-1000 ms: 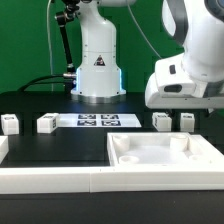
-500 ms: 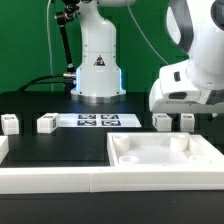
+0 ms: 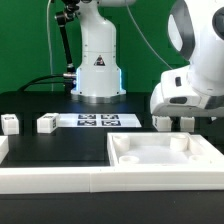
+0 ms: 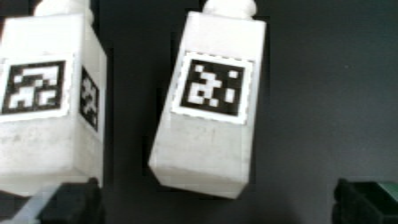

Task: Assemble square table

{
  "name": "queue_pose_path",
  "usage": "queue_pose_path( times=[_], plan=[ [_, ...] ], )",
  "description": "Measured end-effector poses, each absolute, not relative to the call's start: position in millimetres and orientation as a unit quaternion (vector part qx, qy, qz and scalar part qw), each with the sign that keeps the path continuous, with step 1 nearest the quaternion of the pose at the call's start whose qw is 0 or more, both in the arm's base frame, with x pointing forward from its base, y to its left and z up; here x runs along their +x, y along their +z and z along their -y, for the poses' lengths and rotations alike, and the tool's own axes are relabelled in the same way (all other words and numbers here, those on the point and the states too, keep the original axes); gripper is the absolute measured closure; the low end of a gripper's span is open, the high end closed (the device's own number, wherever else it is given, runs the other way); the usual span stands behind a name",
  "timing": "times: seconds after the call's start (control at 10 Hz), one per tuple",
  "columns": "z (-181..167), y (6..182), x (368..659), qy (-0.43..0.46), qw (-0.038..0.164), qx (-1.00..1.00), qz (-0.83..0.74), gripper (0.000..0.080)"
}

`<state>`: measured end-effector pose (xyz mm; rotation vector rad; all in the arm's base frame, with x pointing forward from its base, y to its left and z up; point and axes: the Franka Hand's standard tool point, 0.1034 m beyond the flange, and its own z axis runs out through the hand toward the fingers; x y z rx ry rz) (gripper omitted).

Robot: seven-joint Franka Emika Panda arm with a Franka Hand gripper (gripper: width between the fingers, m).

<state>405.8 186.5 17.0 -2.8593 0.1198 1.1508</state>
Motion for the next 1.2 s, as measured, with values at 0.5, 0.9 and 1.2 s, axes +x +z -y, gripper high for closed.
queue_pose_path(
  times=[0.5,0.9,1.2],
  plan=[
    [-190.1,5.8,399.8,0.450,0.024,-0.892,-0.030,0.0150],
    [-190.0,0.7,397.5,0.441,0.025,-0.897,-0.032,0.0150],
    [-188.3,-0.1,388.5,0.436,0.022,-0.899,-0.033,0.0150]
  ],
)
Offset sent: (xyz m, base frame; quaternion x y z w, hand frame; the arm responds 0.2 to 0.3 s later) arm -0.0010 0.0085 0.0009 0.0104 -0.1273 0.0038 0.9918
